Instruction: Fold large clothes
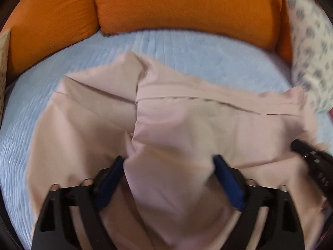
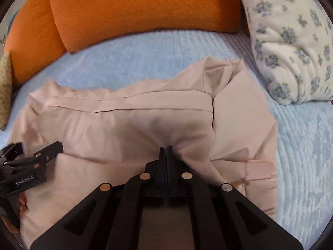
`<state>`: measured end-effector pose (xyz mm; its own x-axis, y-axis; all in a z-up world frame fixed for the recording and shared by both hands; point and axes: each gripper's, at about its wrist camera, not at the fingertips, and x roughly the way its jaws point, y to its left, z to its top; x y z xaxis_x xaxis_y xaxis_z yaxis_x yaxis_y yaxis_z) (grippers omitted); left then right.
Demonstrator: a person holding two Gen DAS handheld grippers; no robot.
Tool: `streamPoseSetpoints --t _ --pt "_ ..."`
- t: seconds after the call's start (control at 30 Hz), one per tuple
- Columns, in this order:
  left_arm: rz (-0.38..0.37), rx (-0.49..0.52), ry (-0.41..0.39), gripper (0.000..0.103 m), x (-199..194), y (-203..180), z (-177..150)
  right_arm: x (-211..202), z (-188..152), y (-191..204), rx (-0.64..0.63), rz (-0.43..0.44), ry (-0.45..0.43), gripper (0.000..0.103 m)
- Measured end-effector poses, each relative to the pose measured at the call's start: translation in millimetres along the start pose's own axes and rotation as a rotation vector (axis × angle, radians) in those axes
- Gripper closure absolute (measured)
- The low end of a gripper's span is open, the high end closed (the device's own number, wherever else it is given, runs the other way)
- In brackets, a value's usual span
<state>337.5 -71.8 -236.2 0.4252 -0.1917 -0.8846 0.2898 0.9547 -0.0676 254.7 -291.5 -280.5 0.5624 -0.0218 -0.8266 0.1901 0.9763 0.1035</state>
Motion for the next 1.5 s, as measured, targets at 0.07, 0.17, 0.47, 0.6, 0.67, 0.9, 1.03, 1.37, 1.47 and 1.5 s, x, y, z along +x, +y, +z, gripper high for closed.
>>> streamPoseSetpoints --t 0.07,0.17,0.47,0.6,0.67,0.9,1.03,1.37,1.47,1.5 --pt "-0.017 -0.008 -0.062 0.020 -40 2 -2 -29 -2 5 -0.009 0.024 -0.036 0.098" --pt "-0.011 0.028 -0.135 0.016 -89 -6 -21 -82 -21 20 -0.049 0.065 -0.098 0.098" --pt "-0.016 -0.003 0.056 0.019 -70 -7 -100 -103 -121 54 -0.061 0.126 0.042 0.099" --pt "0.027 0.039 0.116 0.018 -40 -12 -115 -73 -142 46 -0.039 0.099 0.114 0.099" --pt "0.055 0.075 0.109 0.015 -34 -18 -118 -65 -147 49 -0.054 0.084 0.122 0.100" --pt "0.058 0.110 0.127 0.015 -51 -14 -111 -67 -143 57 -0.133 0.053 0.127 0.099" --pt "0.037 0.222 0.098 0.008 -106 -3 -125 -106 -142 55 -0.168 0.082 0.112 0.058" --pt "-0.008 0.300 0.477 0.005 -163 114 -208 -205 -193 -19 -0.239 0.059 0.322 0.009" --pt "-0.005 0.300 0.592 0.005 -166 137 -232 -216 -211 -55 -0.197 0.022 0.420 0.009" --pt "0.006 0.311 0.611 0.005 -166 140 -237 -219 -217 -67 -0.187 0.008 0.452 0.009"
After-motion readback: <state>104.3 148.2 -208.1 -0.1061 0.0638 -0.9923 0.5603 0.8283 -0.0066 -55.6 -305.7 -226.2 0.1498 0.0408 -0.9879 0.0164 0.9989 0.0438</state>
